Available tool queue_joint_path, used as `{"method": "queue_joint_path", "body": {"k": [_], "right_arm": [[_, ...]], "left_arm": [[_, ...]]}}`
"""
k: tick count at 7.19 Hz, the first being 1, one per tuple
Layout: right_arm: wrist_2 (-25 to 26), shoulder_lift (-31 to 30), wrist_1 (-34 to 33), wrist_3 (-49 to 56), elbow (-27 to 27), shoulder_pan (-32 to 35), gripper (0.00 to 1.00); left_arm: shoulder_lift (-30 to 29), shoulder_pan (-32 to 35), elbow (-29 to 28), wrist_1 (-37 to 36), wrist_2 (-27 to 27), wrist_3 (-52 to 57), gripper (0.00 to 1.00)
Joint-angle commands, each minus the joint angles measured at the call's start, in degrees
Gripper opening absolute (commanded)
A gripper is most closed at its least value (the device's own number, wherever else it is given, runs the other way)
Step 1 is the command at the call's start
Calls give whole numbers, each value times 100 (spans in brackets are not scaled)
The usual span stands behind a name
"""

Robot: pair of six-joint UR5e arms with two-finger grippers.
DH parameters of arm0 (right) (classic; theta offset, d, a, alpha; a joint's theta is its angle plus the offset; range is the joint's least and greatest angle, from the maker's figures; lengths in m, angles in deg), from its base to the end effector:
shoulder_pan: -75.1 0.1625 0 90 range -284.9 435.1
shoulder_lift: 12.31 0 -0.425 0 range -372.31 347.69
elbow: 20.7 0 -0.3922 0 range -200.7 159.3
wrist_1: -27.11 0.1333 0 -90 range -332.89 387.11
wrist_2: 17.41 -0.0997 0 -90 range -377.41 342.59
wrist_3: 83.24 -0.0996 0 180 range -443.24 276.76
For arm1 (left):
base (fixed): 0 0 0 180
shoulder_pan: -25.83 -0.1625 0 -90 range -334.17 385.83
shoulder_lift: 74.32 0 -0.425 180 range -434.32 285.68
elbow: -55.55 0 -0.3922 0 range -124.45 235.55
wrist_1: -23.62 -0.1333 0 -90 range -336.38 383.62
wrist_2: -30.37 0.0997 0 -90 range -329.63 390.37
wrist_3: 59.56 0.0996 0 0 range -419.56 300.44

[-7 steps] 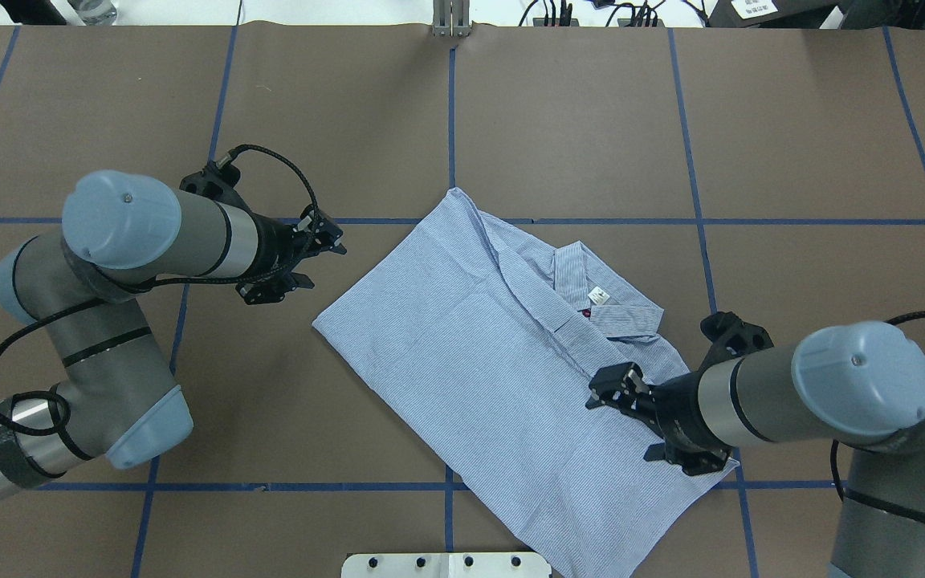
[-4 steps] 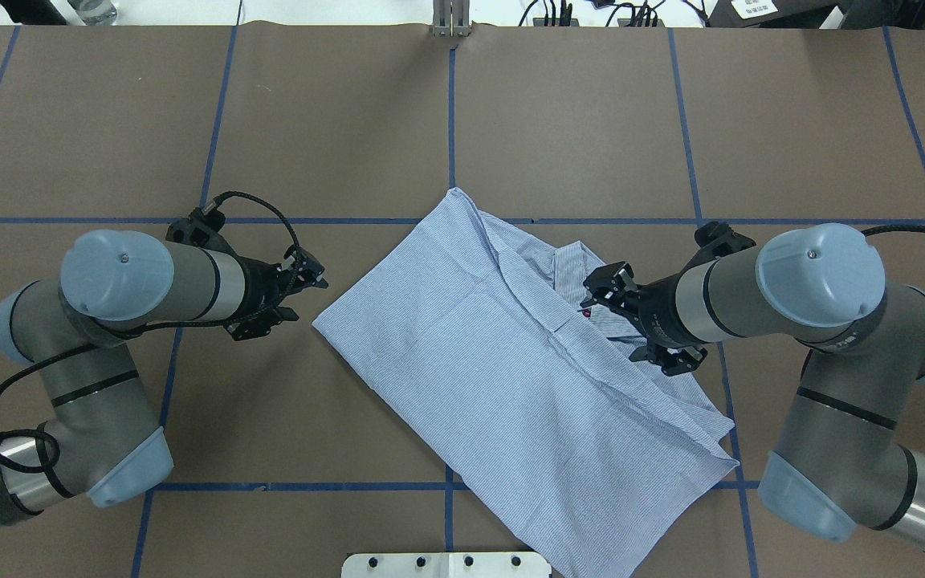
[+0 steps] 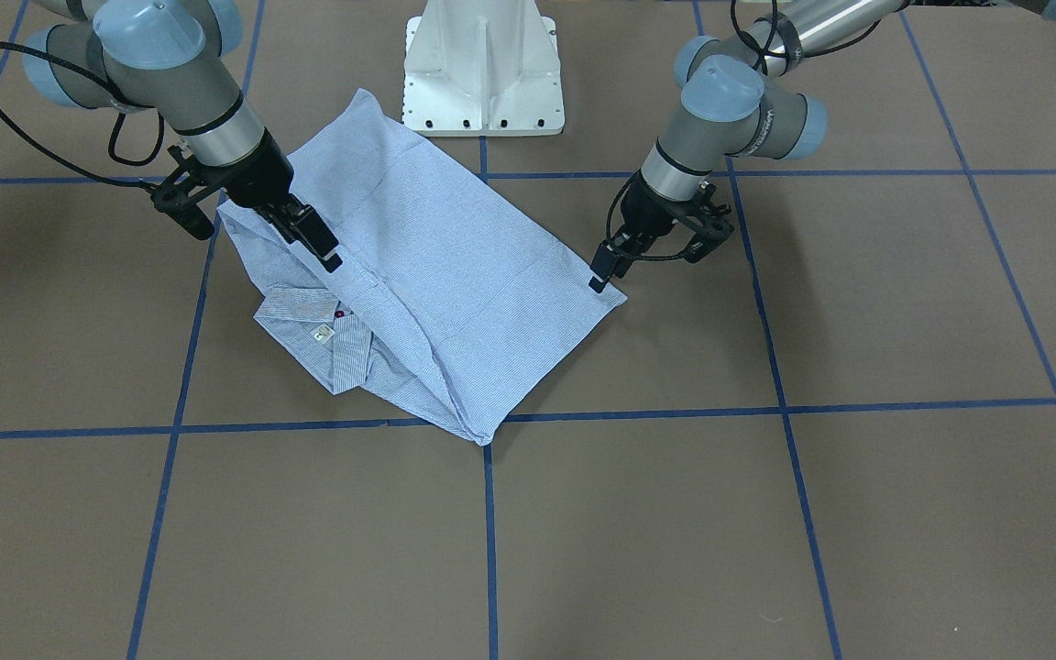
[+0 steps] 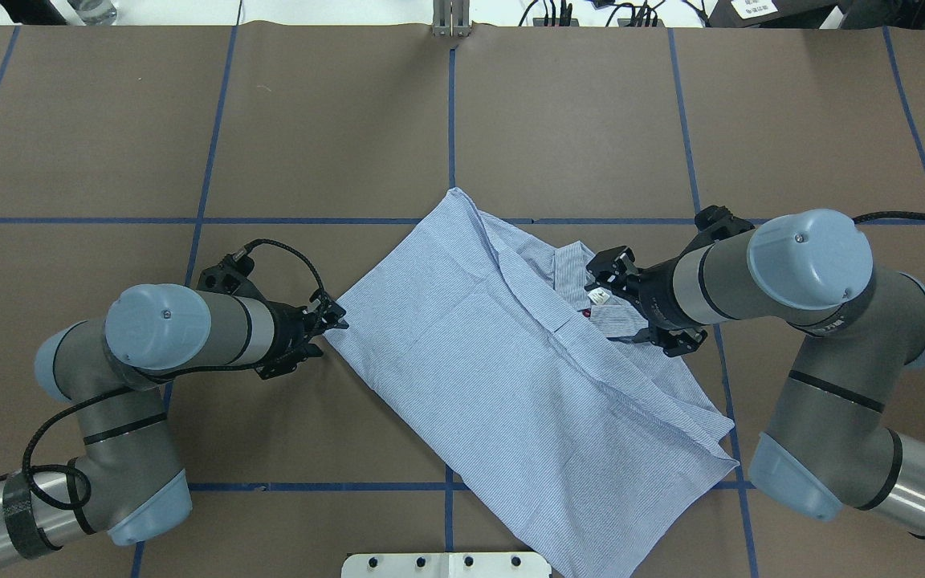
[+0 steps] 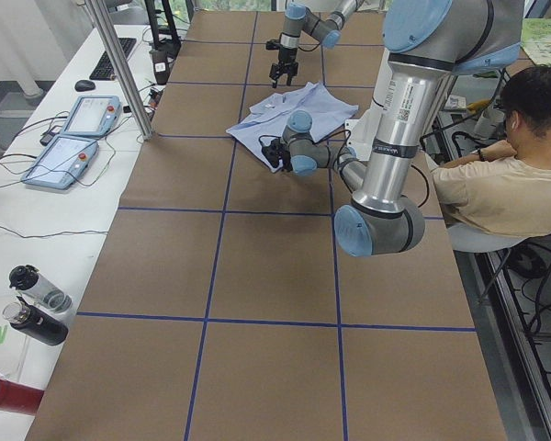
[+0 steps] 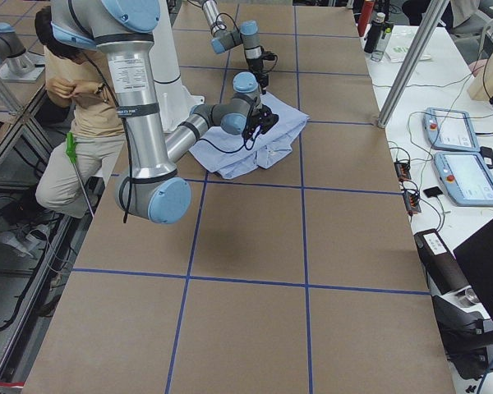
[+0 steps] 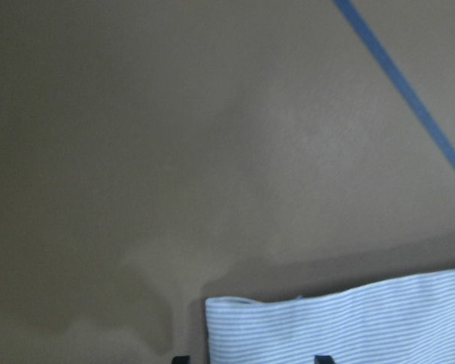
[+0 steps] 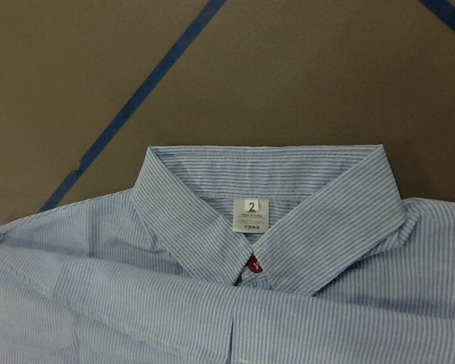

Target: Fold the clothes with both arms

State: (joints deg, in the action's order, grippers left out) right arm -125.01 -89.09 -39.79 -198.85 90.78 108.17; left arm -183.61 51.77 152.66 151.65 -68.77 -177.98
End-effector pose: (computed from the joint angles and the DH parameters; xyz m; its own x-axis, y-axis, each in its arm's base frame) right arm -0.4072 -0.3883 0.3192 0.2705 0.6678 0.6934 -0.4687 0.7205 -0.5111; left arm 0.5092 -0.3784 0.3418 0.1971 -0.6184 -0.7607 0.4512 0.7461 -0.4896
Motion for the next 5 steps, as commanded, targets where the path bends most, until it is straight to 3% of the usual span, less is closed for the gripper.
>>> {"method": "queue_joint_path", "body": {"k": [1,3,5], "right_arm": [[2,-4,1,3,-30,24,100],[2,5,-8,39,-30,41,100],[-15,-4,-8,39,-22,68,100]], "left_arm": [[-14,-19,-16,3,9,-14,51],[-14,-28,-25,3,9,-14,44],[-5,-28,-34,3,9,-32,17]]}}
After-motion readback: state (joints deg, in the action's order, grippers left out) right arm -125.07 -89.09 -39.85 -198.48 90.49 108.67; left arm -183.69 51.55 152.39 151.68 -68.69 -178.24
